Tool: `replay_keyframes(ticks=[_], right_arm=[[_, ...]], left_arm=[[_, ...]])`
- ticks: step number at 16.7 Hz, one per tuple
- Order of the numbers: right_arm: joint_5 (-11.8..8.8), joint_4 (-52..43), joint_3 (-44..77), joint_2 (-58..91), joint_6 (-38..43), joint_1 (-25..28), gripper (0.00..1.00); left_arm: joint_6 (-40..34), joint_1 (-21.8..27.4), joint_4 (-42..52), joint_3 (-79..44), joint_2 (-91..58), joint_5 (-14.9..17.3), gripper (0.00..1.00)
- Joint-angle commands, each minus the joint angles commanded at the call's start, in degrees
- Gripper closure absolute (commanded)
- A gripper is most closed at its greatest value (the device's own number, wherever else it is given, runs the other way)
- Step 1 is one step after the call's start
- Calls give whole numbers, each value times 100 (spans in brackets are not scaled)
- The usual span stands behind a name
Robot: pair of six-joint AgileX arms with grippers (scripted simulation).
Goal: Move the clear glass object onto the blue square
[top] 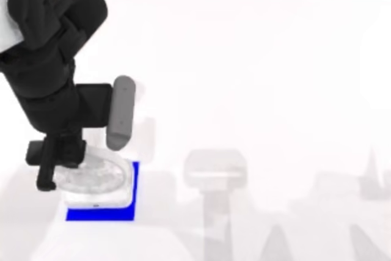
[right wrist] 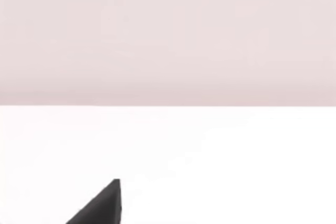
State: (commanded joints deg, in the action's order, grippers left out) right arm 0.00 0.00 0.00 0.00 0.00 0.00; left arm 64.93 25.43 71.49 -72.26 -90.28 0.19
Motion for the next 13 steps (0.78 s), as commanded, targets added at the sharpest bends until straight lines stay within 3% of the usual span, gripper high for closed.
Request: replay_keyframes(ticks=[7,13], right_arm=[[0,0,0,0,0,0,0],[0,0,0,0,0,0,0]], left_arm=[[0,0,0,0,0,0,2],[0,0,0,0,0,0,0]])
